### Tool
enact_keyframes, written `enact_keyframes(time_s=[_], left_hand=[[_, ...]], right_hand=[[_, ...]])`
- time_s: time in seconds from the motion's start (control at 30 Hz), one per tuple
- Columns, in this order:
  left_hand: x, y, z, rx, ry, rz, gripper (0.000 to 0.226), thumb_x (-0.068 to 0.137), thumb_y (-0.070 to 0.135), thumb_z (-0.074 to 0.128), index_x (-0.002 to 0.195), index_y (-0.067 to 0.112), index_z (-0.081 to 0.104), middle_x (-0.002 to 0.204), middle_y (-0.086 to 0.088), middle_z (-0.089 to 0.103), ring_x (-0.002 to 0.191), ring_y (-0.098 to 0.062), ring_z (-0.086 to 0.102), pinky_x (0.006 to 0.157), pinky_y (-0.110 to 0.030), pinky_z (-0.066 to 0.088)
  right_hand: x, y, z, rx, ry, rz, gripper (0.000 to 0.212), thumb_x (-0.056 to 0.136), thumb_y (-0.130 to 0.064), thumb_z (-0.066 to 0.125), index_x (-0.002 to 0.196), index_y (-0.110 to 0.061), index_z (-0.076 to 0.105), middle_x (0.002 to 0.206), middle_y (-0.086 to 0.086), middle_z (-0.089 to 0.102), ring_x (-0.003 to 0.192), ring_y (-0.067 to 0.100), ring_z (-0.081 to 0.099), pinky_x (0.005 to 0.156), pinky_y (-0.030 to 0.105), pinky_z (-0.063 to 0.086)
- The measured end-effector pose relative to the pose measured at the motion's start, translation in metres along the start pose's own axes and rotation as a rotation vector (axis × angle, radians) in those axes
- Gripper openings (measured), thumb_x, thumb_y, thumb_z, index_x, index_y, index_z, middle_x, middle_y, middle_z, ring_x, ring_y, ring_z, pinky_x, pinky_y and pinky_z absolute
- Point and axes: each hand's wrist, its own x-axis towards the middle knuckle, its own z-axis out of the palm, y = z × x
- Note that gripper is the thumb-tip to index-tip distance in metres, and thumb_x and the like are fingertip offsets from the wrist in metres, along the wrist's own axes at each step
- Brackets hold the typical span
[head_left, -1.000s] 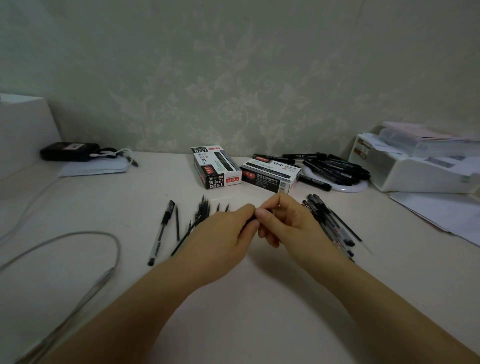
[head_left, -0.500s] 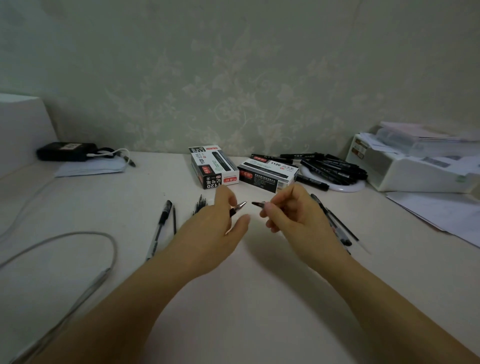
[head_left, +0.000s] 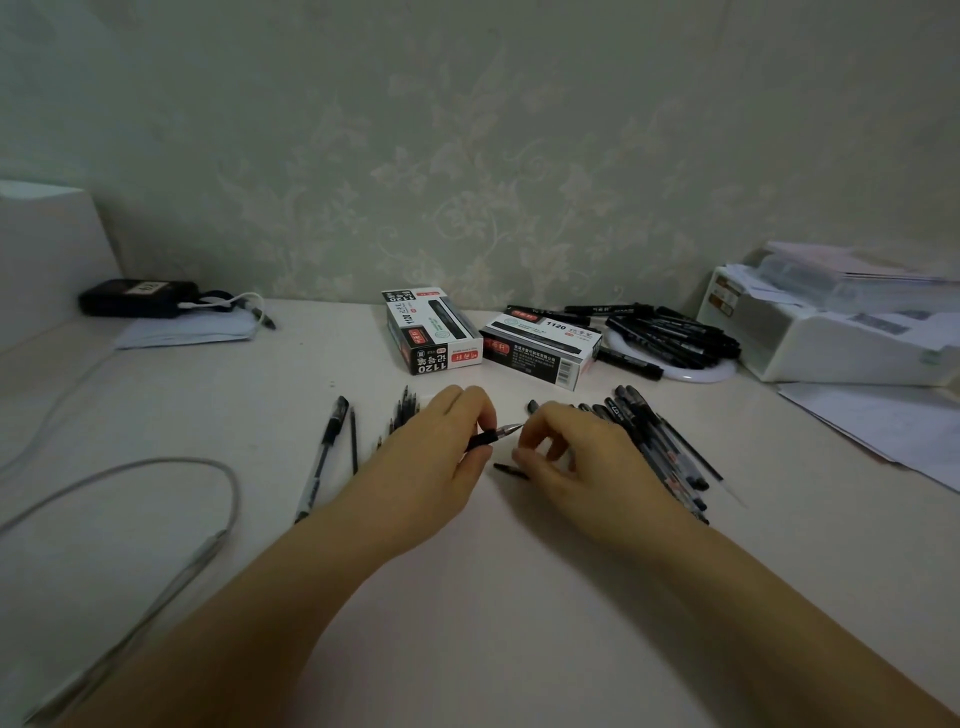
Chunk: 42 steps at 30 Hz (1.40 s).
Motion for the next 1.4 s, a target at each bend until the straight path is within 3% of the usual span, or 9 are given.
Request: enact_keyframes(time_s=[0.17,0.33,0.7,0.87,0.97,1.03,1.2,1.27,1.4], left_hand=[[0.001,0.003,0.001,-0.027,-0.001,0.06,0.013,0.095,0.025,0.055,0.098,0.032,0.044,0.095,0.016,0.048,0.091,0.011,0.048,0.072,-0.015,0.044],[0.003,0.007,-0.004,-0.089,0.017,0.093,0.001,0.095,0.02,0.056,0.095,0.021,0.056,0.088,0.012,0.055,0.084,-0.003,0.051,0.07,-0.011,0.038],[0.003,0.006,-0.006,-0.121,-0.101,-0.012,0.015,0.098,0.025,0.05,0.105,0.024,0.064,0.085,0.012,0.064,0.082,-0.002,0.059,0.076,-0.023,0.049],[0.001,0.008,-0.002,-0.094,-0.082,0.03,0.014,0.097,0.026,0.051,0.105,0.025,0.063,0.088,0.012,0.064,0.084,-0.002,0.058,0.077,-0.025,0.048],[0.001,0.007,-0.001,-0.093,-0.07,0.027,0.011,0.097,0.028,0.052,0.104,0.026,0.06,0.086,0.012,0.064,0.082,-0.003,0.058,0.074,-0.027,0.049],[0.001,0.006,-0.002,-0.094,-0.049,0.027,0.009,0.097,0.027,0.052,0.103,0.026,0.059,0.085,0.012,0.064,0.082,-0.003,0.059,0.073,-0.026,0.049],[0.0,0.007,-0.003,-0.1,-0.031,0.038,0.006,0.097,0.027,0.052,0.103,0.027,0.054,0.083,0.013,0.064,0.08,-0.002,0.059,0.069,-0.023,0.048],[0.0,0.008,-0.003,-0.089,-0.023,0.044,0.005,0.097,0.027,0.052,0.102,0.027,0.054,0.083,0.012,0.063,0.079,-0.004,0.059,0.069,-0.026,0.048],[0.002,0.007,-0.004,-0.096,0.0,0.056,0.005,0.097,0.026,0.052,0.1,0.028,0.054,0.081,0.012,0.063,0.077,-0.005,0.058,0.067,-0.026,0.046]], right_hand=[[0.002,-0.002,-0.001,0.356,-0.004,0.161,0.02,0.094,-0.044,0.057,0.085,-0.028,0.066,0.076,-0.012,0.068,0.071,0.004,0.063,0.067,0.021,0.051],[0.003,-0.003,-0.003,0.613,-0.039,0.183,0.024,0.097,-0.029,0.06,0.08,-0.015,0.07,0.067,-0.009,0.069,0.063,-0.003,0.063,0.06,0.007,0.045],[0.003,0.002,-0.013,0.606,-0.077,0.158,0.011,0.088,-0.015,0.072,0.099,-0.014,0.074,0.089,0.003,0.075,0.081,0.017,0.071,0.08,0.025,0.058],[0.003,0.0,-0.005,0.579,-0.037,0.201,0.021,0.09,-0.037,0.067,0.088,-0.017,0.073,0.077,-0.003,0.075,0.07,0.004,0.069,0.067,0.015,0.052],[0.004,0.003,-0.006,0.591,-0.037,0.201,0.005,0.089,-0.021,0.071,0.087,-0.017,0.07,0.078,0.001,0.073,0.072,0.009,0.069,0.07,0.022,0.056],[0.005,0.005,-0.008,0.602,-0.045,0.185,0.012,0.086,-0.014,0.075,0.094,-0.022,0.069,0.088,0.0,0.073,0.077,0.014,0.069,0.077,0.026,0.058],[0.003,0.001,-0.003,0.554,-0.003,0.254,0.025,0.087,-0.045,0.067,0.091,-0.021,0.069,0.08,-0.004,0.074,0.071,0.006,0.067,0.065,0.014,0.052],[0.003,0.001,-0.004,0.576,-0.016,0.262,0.024,0.091,-0.038,0.065,0.085,-0.015,0.07,0.073,-0.002,0.073,0.066,0.004,0.066,0.061,0.01,0.048],[0.004,0.002,-0.008,0.622,-0.033,0.229,0.011,0.087,-0.026,0.073,0.098,-0.026,0.071,0.09,-0.004,0.074,0.082,0.011,0.07,0.075,0.018,0.056]])
